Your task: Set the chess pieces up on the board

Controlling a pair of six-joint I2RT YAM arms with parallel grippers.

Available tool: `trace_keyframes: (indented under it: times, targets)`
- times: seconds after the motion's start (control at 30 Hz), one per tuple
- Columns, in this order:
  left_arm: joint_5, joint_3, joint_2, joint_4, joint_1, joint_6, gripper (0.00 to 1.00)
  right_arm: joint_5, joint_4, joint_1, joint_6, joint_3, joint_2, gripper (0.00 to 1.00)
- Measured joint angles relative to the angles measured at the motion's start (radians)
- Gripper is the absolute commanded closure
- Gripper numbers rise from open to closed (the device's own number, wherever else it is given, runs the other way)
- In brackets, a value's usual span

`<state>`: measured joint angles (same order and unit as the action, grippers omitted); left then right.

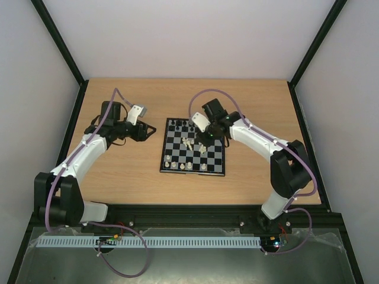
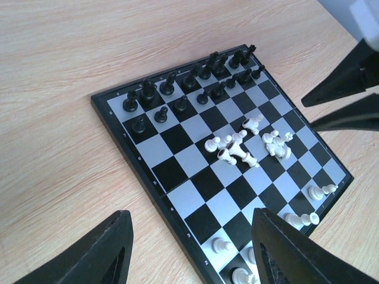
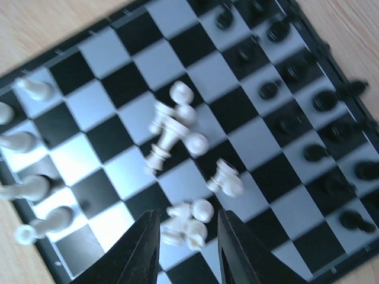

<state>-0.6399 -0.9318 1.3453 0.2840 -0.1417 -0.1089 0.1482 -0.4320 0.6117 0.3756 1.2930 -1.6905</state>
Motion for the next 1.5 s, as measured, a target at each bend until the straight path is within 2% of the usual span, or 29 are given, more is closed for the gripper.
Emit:
trace_keyframes:
  times: [0.13,0.23,0.37,0.6,1.2,1.5]
  targets:
    - [-0.003,-0.008,0.007,0.002,-0.006,-0.008,0.42,-0.026,-0.016,-0.053,-0.005,-0.027,0.000,0.70]
    - [-0.004,-0.012,0.011,0.008,-0.011,-0.014,0.42,-0.024,-0.031,-0.056,-0.005,-0.029,-0.004,0.63]
    - [-0.004,-0.012,0.011,0.021,-0.013,-0.016,0.41,-0.026,-0.045,-0.055,-0.009,-0.029,-0.032,0.62]
    - [-0.003,-0.012,0.011,0.023,-0.013,-0.019,0.41,-0.054,-0.074,-0.055,-0.018,-0.011,-0.119,0.67]
    - [-0.004,-0.012,0.011,0.022,-0.013,-0.019,0.41,-0.065,-0.115,-0.055,-0.033,0.008,-0.174,0.94]
    - [-0.004,-0.011,0.013,0.021,-0.023,-0.019,0.41,-0.073,-0.122,-0.062,-0.039,-0.023,-0.119,0.97]
